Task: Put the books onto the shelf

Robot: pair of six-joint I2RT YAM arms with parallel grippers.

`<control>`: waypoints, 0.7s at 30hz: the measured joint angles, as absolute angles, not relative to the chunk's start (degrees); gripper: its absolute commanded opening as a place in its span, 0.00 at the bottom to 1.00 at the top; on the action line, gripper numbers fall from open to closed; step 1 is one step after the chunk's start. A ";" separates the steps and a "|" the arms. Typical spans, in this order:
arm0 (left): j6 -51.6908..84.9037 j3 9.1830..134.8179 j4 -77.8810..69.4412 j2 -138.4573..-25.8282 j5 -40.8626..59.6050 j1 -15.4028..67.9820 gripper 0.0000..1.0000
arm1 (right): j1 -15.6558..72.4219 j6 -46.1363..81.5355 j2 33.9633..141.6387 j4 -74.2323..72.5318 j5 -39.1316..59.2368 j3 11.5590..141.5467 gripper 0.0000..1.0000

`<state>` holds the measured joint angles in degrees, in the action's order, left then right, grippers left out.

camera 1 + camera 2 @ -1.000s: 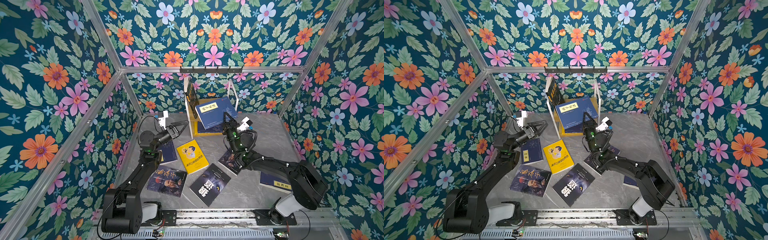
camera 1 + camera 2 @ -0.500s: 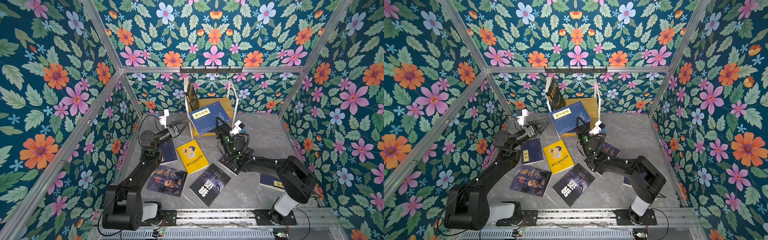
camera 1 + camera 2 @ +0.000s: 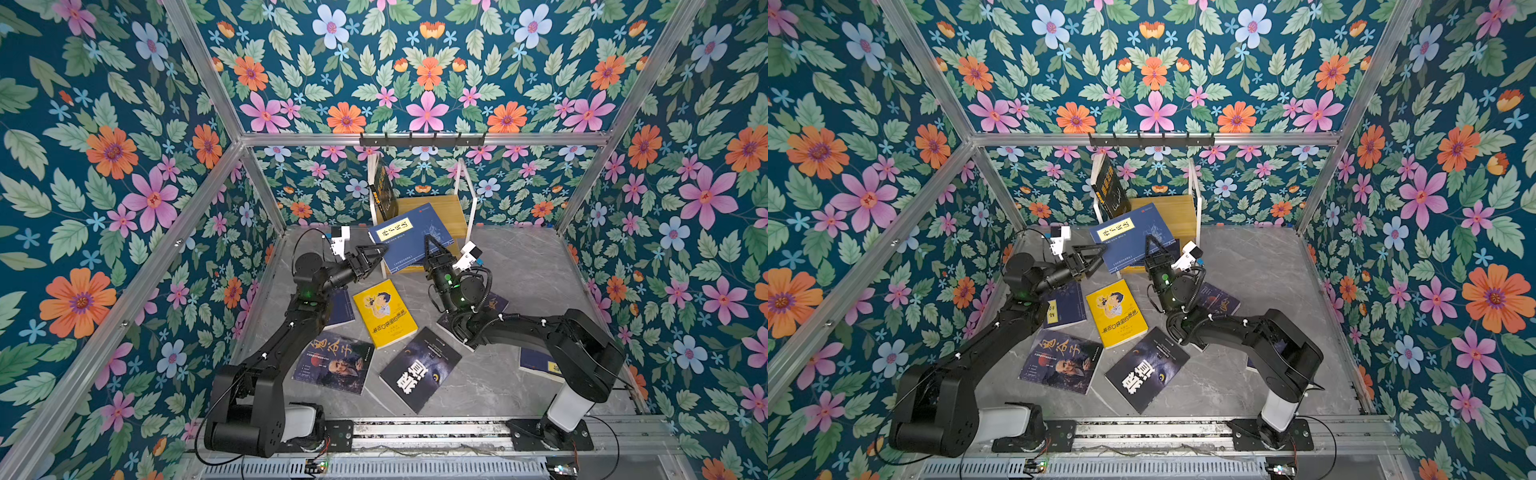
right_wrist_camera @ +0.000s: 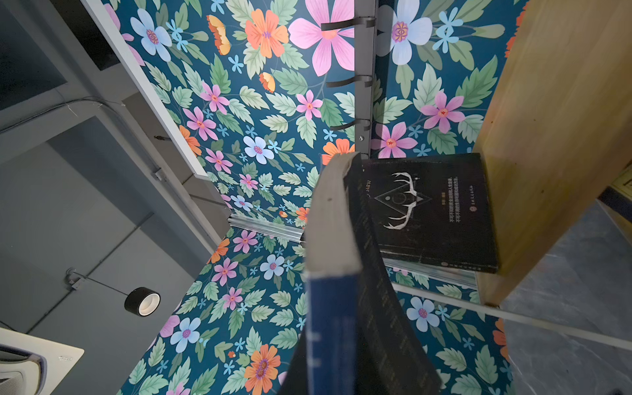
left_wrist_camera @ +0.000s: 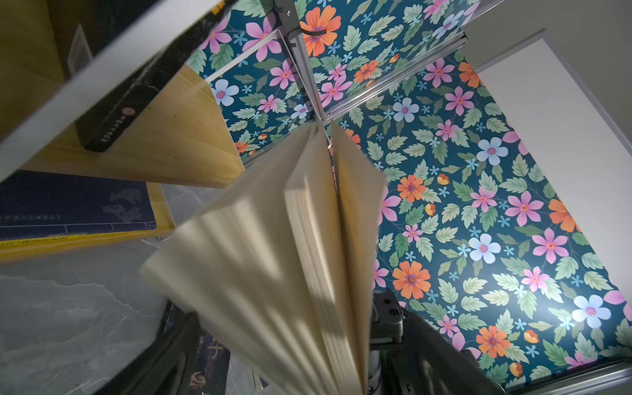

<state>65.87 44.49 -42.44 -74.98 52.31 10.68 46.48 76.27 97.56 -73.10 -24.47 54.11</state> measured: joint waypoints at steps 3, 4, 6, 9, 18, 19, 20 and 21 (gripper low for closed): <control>64.95 44.49 -40.53 -74.74 52.25 10.35 0.96 | 46.48 75.85 96.14 -73.28 -24.60 53.78 0.00; 64.82 44.49 -40.23 -74.74 52.25 10.33 0.97 | 46.48 75.81 96.01 -73.28 -24.62 53.76 0.00; 64.77 44.36 -40.34 -74.74 52.16 10.31 0.97 | 46.48 75.85 96.01 -73.01 -24.62 53.65 0.00; 66.76 43.92 -42.54 -74.96 52.18 10.33 0.95 | 46.54 76.09 96.44 -73.21 -24.38 53.60 0.00; 72.73 44.53 -52.01 -75.92 52.31 11.66 0.57 | 46.89 76.99 99.55 -73.49 -24.32 53.60 0.00; 73.23 44.80 -51.94 -75.96 52.23 11.64 0.48 | 46.94 77.43 99.98 -73.63 -24.40 53.60 0.00; 73.28 44.99 -51.68 -76.01 52.14 11.62 0.39 | 46.96 77.89 100.36 -73.87 -24.38 53.56 0.00; 73.28 45.01 -51.20 -76.01 52.05 11.62 0.31 | 47.00 77.93 100.47 -73.93 -24.36 53.45 0.00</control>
<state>73.28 45.01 -51.20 -76.01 52.05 11.62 47.00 77.93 100.47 -73.93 -24.36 53.45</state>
